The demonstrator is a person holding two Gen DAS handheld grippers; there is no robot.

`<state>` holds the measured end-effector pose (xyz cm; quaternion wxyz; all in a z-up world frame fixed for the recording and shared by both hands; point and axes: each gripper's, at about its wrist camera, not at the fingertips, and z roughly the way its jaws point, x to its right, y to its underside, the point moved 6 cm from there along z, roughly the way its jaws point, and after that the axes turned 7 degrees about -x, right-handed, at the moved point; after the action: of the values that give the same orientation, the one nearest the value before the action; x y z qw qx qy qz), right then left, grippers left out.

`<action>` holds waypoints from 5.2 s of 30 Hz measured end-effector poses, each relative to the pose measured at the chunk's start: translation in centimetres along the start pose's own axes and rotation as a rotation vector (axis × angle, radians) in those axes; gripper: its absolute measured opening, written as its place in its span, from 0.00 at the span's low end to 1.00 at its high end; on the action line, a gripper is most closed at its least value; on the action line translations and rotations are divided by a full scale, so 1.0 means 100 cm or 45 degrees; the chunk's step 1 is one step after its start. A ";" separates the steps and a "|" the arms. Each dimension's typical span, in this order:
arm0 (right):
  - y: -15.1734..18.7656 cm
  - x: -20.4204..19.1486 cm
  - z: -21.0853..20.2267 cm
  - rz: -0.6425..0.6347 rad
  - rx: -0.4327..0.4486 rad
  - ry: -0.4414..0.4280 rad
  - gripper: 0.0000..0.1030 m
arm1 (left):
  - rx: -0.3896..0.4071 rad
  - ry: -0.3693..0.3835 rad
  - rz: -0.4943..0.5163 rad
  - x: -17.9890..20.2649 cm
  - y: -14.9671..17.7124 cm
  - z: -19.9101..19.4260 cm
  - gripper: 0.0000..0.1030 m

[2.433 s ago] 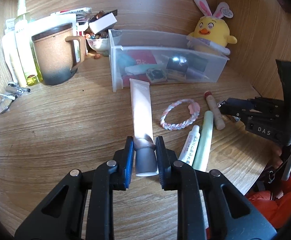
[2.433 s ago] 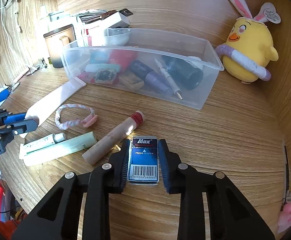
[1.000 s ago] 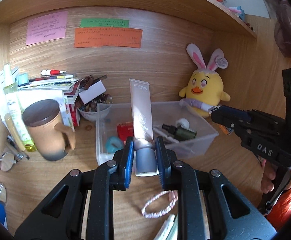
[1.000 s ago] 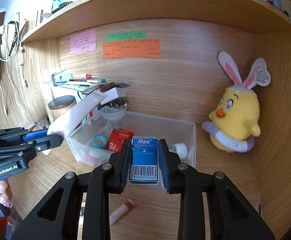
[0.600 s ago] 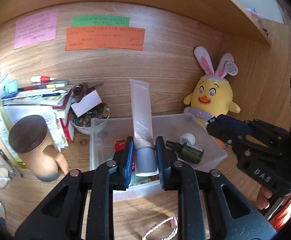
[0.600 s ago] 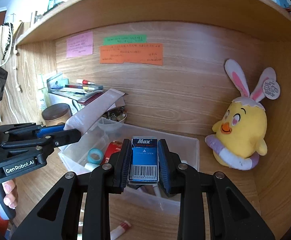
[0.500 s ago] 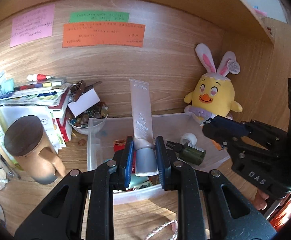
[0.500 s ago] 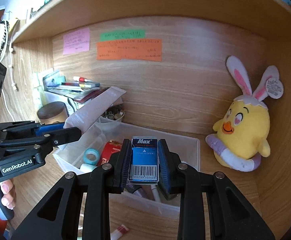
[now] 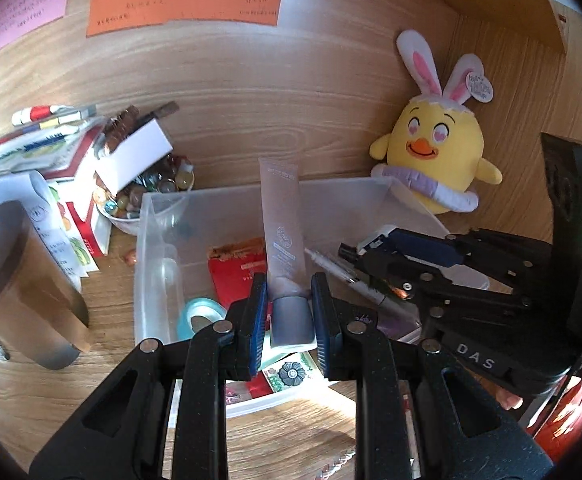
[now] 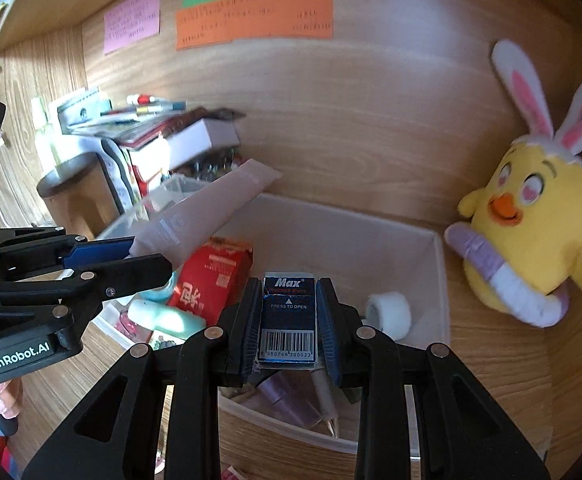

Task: Organize objects
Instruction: 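Carry the white tube and Max box into the clear box and open both grippers, then grasp the braided pink-white bracelet with the left gripper while the right gripper grasps the red-capped tube, then carry the bracelet and red-capped tube into the clear box and open both grippers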

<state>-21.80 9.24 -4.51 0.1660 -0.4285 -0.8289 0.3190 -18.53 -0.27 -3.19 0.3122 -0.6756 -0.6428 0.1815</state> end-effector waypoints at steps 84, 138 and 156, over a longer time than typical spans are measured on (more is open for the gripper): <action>0.135 -0.013 -0.036 -0.062 -0.213 -0.039 0.14 | -0.309 0.006 0.093 0.041 0.119 0.003 0.67; -0.006 0.003 -0.079 0.022 0.190 -0.076 0.14 | 0.191 -0.049 -0.029 0.017 -0.004 -0.066 0.14; 0.002 0.012 -0.002 0.036 -0.033 -0.020 0.14 | -0.015 -0.074 -0.096 -0.012 0.000 0.003 0.14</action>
<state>-22.29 10.39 -4.52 0.1494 -0.4397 -0.8281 0.3141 -18.81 -1.40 -3.59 0.2961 -0.6472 -0.6776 0.1853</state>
